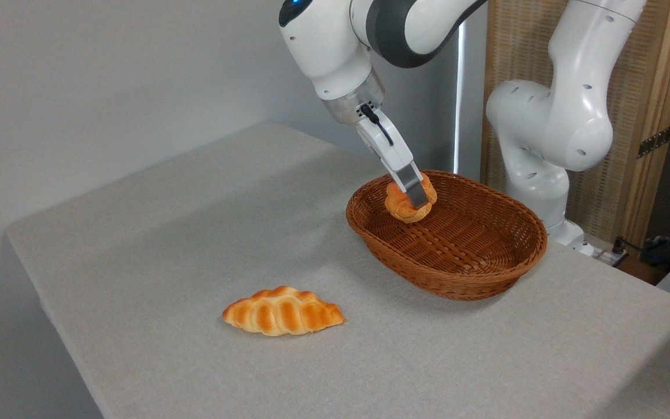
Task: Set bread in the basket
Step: 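Lower the bun into the basket and open the gripper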
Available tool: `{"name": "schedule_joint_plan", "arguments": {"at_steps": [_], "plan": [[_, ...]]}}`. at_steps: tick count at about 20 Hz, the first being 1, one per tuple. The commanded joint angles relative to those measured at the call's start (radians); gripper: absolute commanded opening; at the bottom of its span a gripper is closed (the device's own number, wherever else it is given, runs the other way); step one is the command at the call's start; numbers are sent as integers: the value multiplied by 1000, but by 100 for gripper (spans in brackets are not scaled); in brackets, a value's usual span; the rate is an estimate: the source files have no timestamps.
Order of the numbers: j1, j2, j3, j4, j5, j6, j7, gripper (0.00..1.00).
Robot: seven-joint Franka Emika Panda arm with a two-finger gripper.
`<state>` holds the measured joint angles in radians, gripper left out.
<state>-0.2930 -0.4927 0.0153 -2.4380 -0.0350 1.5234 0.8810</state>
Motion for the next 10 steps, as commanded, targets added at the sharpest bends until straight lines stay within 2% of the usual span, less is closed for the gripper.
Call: {"name": "schedule_joint_plan", "arguments": {"at_steps": [1,6,10], "plan": [[-6,-10,2,-6,15,26,12,100],[-8,-12,-11,-4,15,18,10,100],[-8,-12,-52,-4,15,-26,9,100]]}}
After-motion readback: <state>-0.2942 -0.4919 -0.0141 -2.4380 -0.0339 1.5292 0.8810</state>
